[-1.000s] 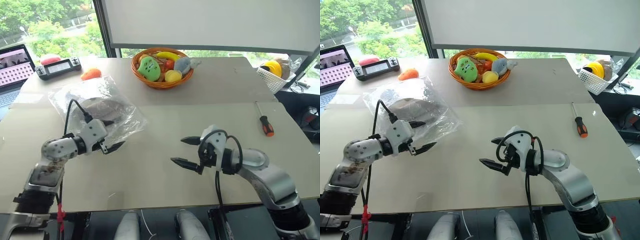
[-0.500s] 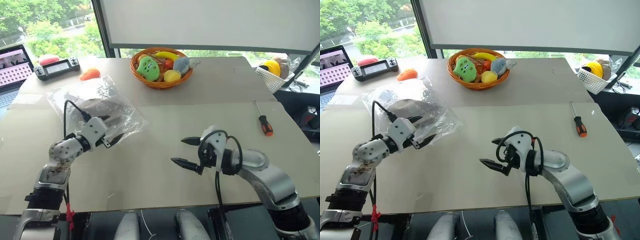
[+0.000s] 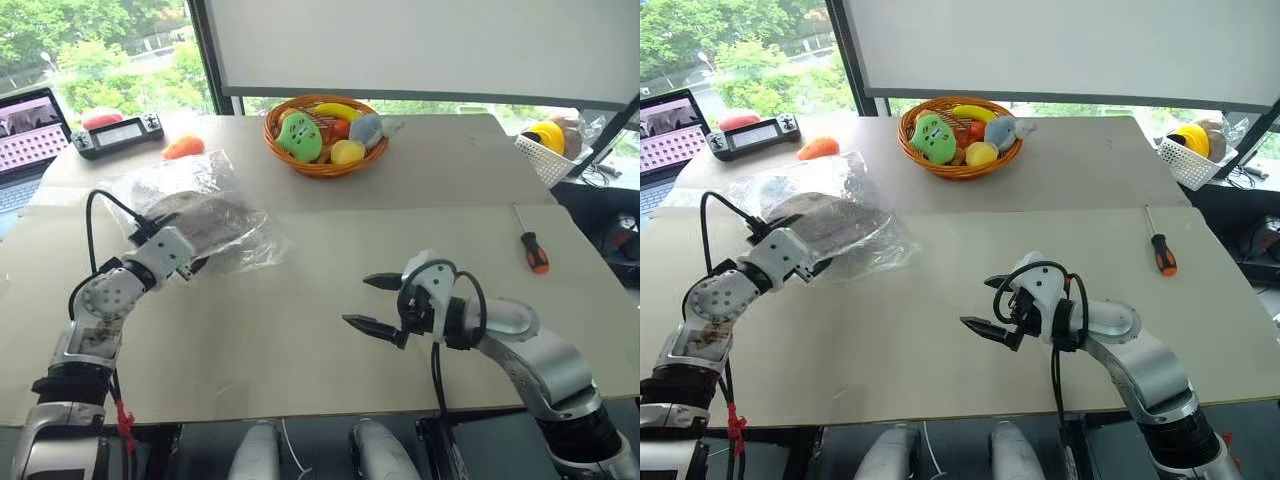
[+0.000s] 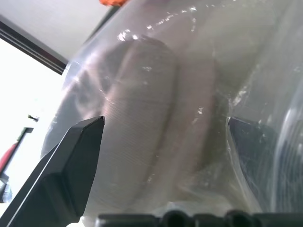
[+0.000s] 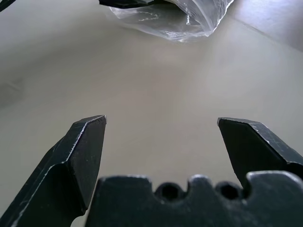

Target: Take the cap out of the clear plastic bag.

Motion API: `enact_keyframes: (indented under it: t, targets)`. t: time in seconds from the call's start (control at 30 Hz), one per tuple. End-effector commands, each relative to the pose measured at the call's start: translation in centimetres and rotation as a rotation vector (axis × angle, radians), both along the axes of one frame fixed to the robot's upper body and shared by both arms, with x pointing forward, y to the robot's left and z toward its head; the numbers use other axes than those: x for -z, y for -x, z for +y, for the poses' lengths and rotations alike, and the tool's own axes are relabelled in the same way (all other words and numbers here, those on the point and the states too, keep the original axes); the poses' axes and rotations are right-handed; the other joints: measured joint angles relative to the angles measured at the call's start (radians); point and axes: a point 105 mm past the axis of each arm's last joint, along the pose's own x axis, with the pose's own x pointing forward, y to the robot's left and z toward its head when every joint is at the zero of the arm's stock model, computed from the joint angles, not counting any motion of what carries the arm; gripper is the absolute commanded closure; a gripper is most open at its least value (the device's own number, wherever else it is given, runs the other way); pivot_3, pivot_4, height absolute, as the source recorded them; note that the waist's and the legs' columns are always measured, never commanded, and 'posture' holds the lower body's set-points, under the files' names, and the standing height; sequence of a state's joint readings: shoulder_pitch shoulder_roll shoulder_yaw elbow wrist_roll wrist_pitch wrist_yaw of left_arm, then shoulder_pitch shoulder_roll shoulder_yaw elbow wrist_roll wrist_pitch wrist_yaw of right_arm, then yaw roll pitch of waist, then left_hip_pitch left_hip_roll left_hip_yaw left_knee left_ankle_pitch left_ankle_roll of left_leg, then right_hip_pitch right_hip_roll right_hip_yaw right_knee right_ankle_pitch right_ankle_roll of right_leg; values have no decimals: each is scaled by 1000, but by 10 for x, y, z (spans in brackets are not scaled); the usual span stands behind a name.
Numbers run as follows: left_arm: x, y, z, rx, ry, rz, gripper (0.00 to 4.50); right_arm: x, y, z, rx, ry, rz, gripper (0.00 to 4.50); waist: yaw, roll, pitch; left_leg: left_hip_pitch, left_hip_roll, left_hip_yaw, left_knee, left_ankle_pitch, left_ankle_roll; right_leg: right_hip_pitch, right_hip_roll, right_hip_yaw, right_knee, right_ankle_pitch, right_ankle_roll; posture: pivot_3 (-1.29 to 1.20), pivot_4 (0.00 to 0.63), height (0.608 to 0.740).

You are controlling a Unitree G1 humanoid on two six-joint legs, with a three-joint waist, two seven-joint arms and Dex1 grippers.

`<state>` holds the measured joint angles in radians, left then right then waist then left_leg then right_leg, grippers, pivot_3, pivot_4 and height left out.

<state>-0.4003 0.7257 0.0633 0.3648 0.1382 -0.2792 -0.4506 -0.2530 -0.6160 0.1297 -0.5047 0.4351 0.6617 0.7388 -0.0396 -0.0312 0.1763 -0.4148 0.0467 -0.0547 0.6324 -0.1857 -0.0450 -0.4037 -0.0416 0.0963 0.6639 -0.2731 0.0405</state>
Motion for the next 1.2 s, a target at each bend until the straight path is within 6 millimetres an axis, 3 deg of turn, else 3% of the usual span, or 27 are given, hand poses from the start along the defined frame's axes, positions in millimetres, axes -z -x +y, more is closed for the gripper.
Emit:
enact_keyframes:
  t: [0.03, 0.07, 0.4, 0.6, 0.77, 0.9, 1.1, 1.2]
  targets:
    - [-24, 1, -3, 9, -18, -112, 554, -15, 0, -2, -4, -18, -67, 0, 0, 0, 0, 0, 0, 0, 0, 0, 0, 0, 0, 0, 0, 0, 0, 0, 150, 735]
    - [-26, 1, -4, 10, -12, -120, 712, -15, -1, -2, -4, -17, -68, 0, -1, 0, 0, 0, 0, 0, 0, 0, 0, 0, 0, 0, 0, 0, -1, 0, 150, 735]
    - [-46, -5, 5, -69, 34, -173, 4417, -19, -4, -1, -24, -8, -80, 0, -3, 0, 0, 0, 0, 0, 0, 0, 0, 0, 0, 0, 0, 0, -1, 0, 150, 735]
    - [-72, -13, 3, -106, 144, -158, 4476, -30, -8, 5, -51, -14, -114, 0, -2, 0, 0, 0, 0, 0, 0, 0, 0, 0, 0, 0, 0, 0, -1, 0, 150, 735]
    - [-81, -22, -12, -98, 294, -34, 4476, -55, -16, 38, -108, -122, -167, 0, -6, 0, 0, 0, 0, 0, 0, 0, 0, 0, 0, 0, 1, -1, 1, 0, 150, 735]
    - [-84, -19, -51, 0, 324, -9, 4476, -49, -20, 62, -146, -114, -173, 0, -5, 0, 0, -1, 0, -1, 0, 0, 0, 0, 0, 0, 0, 1, -1, 0, 150, 735]
    - [-104, -18, -53, 11, 348, -10, 4476, -52, -23, 73, -170, -129, -194, 0, -4, -1, 0, -2, -1, -2, 0, 0, 0, -2, 0, -1, 1, 1, -1, 0, 150, 735]
    - [-115, -21, -43, -25, 402, -19, 4476, -68, -29, 84, -168, -171, -243, 0, -7, -1, 0, -1, -1, -2, 0, 0, 0, -1, 0, -1, 1, 1, -1, 0, 150, 735]
